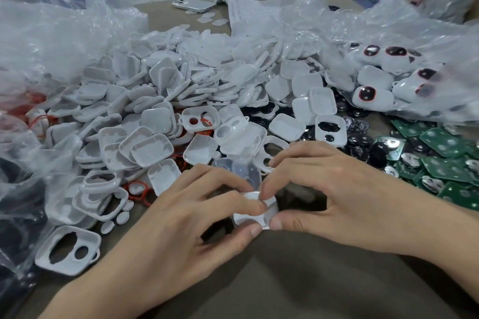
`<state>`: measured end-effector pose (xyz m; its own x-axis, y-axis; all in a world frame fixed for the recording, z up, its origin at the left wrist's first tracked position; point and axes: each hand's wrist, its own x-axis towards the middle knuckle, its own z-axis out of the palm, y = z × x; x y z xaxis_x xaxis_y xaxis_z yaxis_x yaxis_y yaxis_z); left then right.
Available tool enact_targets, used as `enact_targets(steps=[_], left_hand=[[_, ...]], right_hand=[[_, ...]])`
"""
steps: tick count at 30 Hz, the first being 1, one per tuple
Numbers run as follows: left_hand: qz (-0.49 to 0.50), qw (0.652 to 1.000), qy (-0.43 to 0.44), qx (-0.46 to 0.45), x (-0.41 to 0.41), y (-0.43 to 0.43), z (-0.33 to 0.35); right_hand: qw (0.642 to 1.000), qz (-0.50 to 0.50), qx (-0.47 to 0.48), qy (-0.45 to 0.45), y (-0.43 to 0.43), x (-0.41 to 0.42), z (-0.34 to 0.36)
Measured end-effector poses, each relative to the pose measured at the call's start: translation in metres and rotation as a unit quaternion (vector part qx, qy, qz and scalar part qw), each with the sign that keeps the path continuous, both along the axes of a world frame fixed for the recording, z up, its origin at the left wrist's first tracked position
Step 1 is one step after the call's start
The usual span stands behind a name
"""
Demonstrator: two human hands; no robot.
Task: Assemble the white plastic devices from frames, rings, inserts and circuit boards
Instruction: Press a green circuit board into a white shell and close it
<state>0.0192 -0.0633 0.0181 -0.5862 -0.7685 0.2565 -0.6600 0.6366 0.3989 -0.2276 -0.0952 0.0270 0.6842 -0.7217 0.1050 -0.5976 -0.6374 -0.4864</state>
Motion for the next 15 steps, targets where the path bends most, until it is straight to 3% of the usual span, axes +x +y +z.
enact_targets(steps=[15], left_hand=[[-0.011, 1.0, 0.001, -0.011, -0.0006, -0.0028, -0.0004]], right_hand=[[1.0, 0.016, -0.017, -0.019, -0.0054, 0.0, -0.004]])
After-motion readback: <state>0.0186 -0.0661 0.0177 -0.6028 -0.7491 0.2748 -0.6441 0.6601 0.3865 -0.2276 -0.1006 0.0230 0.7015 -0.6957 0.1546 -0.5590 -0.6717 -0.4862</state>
